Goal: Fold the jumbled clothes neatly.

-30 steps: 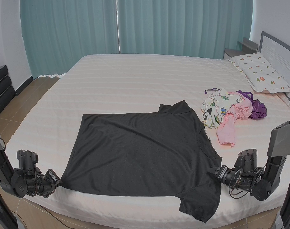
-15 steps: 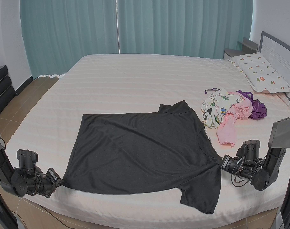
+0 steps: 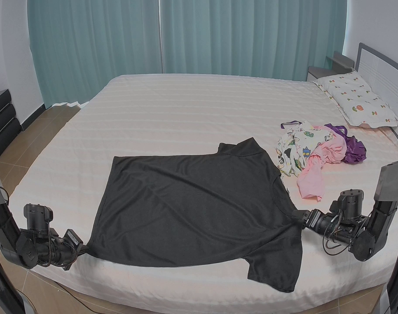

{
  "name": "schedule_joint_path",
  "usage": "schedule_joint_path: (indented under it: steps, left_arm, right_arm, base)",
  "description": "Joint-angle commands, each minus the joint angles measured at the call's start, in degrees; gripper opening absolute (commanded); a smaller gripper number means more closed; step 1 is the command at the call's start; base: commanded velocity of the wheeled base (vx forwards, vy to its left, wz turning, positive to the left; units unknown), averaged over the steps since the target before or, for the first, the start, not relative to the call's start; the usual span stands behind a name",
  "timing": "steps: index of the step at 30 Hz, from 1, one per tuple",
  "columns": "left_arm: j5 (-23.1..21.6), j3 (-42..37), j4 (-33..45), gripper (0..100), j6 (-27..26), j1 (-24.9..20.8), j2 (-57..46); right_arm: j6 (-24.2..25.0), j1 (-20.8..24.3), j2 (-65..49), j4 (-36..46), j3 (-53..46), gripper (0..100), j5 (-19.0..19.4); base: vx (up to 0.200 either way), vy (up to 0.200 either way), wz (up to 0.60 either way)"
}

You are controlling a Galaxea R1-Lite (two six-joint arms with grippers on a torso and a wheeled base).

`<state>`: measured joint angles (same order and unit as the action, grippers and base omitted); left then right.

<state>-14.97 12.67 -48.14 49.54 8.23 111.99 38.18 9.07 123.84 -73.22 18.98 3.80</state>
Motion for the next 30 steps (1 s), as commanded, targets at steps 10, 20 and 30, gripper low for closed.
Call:
schedule_joint_path:
  steps: [10,20,30]
  left_arm:
    - [-0.06,0.43,-0.02,0,0.20,0.03,0.86]
    - [-0.15,0.61,-0.02,0,1.35,0.03,0.68]
    - [-0.15,0.61,-0.02,0,1.35,0.03,0.68]
  right_arm:
    - [5.94,8.60,-8.27,-0.44,-18.98,100,4.99]
    - [10.69,13.17,-4.23,-1.31,-18.89,100,3.14]
    - [10.69,13.25,-2.20,-1.40,-16.70,100,1.56]
  base:
    - [0.000,0.000,0.00]
    - [0.000,0.000,0.00]
    - [0.000,0.000,0.00]
